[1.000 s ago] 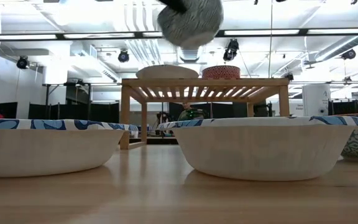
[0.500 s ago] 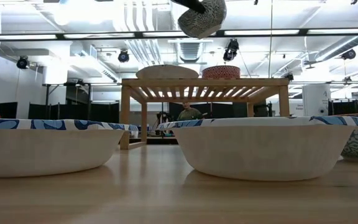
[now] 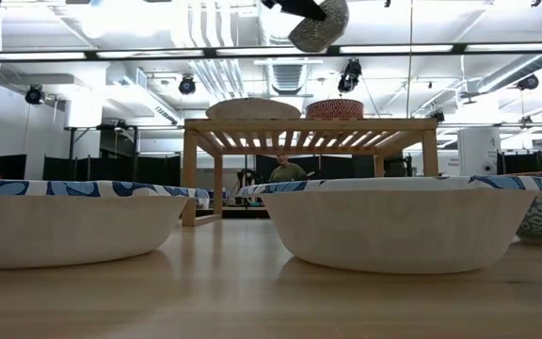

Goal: Place and stack bowls onto a shelf
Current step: Stack the red bowl on top of the blue bowl on the shelf

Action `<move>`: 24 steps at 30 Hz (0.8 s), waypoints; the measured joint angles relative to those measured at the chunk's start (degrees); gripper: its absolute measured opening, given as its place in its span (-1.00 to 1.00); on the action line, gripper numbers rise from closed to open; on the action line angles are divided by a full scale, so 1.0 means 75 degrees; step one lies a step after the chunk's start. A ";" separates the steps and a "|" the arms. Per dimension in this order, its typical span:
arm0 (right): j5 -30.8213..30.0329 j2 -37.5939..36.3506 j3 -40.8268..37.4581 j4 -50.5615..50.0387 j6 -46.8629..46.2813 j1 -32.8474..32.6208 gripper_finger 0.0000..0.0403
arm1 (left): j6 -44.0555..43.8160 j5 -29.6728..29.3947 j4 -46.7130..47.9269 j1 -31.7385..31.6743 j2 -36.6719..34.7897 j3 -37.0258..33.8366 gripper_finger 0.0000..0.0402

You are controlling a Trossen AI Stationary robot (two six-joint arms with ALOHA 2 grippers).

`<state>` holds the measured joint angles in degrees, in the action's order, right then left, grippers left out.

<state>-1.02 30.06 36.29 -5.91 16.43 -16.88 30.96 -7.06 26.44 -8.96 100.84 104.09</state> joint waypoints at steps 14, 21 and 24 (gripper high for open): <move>-0.0005 -0.0009 0.0000 -0.0201 -0.0073 0.0000 -0.69 | 0.0901 0.0353 0.2670 -0.0817 0.2333 0.3582 -1.00; -0.0007 -0.0026 0.0000 -0.0535 -0.0390 0.0000 -0.69 | 0.0943 0.0452 0.2364 -0.1138 0.2287 0.2900 -1.00; -0.0010 -0.0038 0.0000 -0.0636 -0.0506 0.0000 -0.69 | 0.0955 0.0397 0.2351 -0.1181 0.2456 0.2924 -1.00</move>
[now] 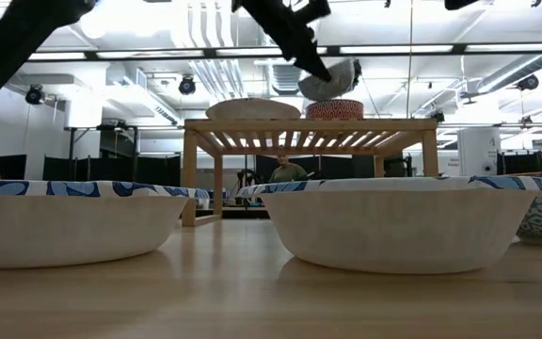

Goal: Place and stack bowls onto a shelf
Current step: Stack the red bowl on top of the blue bowl on the shelf

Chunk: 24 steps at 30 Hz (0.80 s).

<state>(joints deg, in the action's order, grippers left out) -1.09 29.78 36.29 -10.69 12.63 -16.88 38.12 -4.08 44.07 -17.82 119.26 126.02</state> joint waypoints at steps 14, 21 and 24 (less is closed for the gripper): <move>-0.0032 -0.0003 -0.0003 -0.0354 -0.0349 0.0000 -0.69 | -0.0134 0.0024 0.0094 0.0003 0.0283 0.0089 -0.96; -0.0049 -0.0003 -0.0006 -0.0354 -0.0352 0.0000 -0.69 | -0.0240 0.0027 0.0131 0.0006 0.0286 0.0086 -0.95; -0.0049 -0.0003 -0.0009 -0.0354 -0.0354 0.0000 -0.69 | -0.0267 0.0024 0.0131 0.0003 0.0286 0.0089 -0.95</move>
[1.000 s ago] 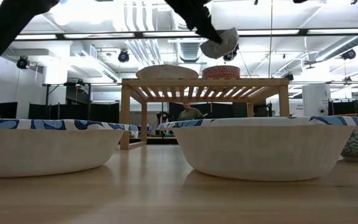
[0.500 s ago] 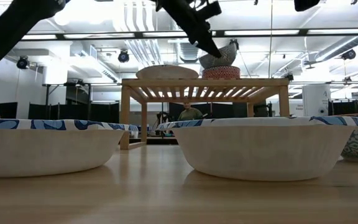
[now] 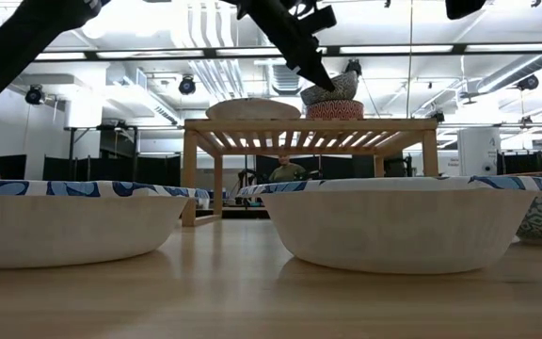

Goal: Place and stack bowls onto a shelf
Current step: Stack the red bowl on top of the blue bowl on the shelf

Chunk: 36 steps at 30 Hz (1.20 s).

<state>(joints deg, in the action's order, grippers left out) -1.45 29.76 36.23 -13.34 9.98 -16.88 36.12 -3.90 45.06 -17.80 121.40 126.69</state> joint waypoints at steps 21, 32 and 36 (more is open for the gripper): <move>0.0003 0.0000 0.0000 -0.0003 0.0003 0.0000 -0.69 | 0.0000 0.0003 0.0006 0.0003 0.0003 -0.0003 -0.94; 0.0003 0.0000 0.0000 -0.0012 -0.0018 0.0000 -0.69 | 0.0003 0.0005 -0.0004 0.0003 0.0003 -0.0003 -0.69; 0.0003 0.0000 0.0000 -0.0012 -0.0044 0.0000 -0.69 | 0.0003 0.0003 -0.0010 0.0003 0.0003 -0.0003 -0.62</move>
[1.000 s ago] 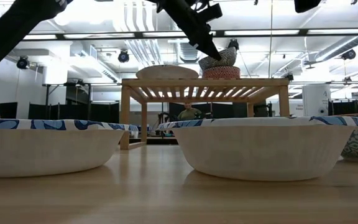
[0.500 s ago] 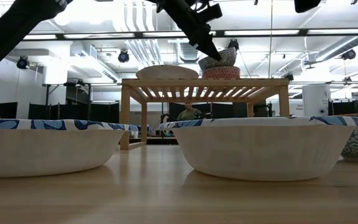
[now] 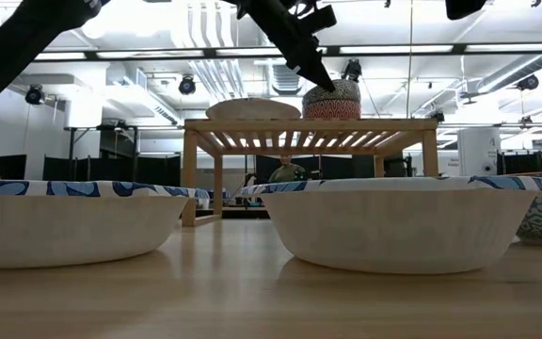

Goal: Place and stack bowls onto a shelf
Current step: Stack the red bowl on top of the blue bowl on the shelf

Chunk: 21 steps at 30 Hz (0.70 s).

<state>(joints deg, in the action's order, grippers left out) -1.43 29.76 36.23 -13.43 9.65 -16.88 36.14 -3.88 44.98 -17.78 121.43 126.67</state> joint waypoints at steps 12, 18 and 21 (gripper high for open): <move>-0.0003 0.0000 0.0000 -0.0006 -0.0035 0.0000 -0.69 | -0.0040 0.0003 0.0780 0.0000 0.0006 0.0932 -0.32; -0.0821 0.0025 -0.0003 0.0061 -0.0401 0.0000 -0.69 | -0.1081 0.0077 0.1444 0.0035 -0.0448 0.0963 -0.24; -0.1883 0.0189 -0.0003 0.0063 -0.0820 0.0007 -0.69 | -0.1687 0.0468 0.2147 0.0046 -0.0705 0.0973 -0.24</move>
<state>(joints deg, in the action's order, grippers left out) -15.55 31.18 36.21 -12.96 3.50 -16.83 23.49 -0.37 61.09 -17.43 116.14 133.97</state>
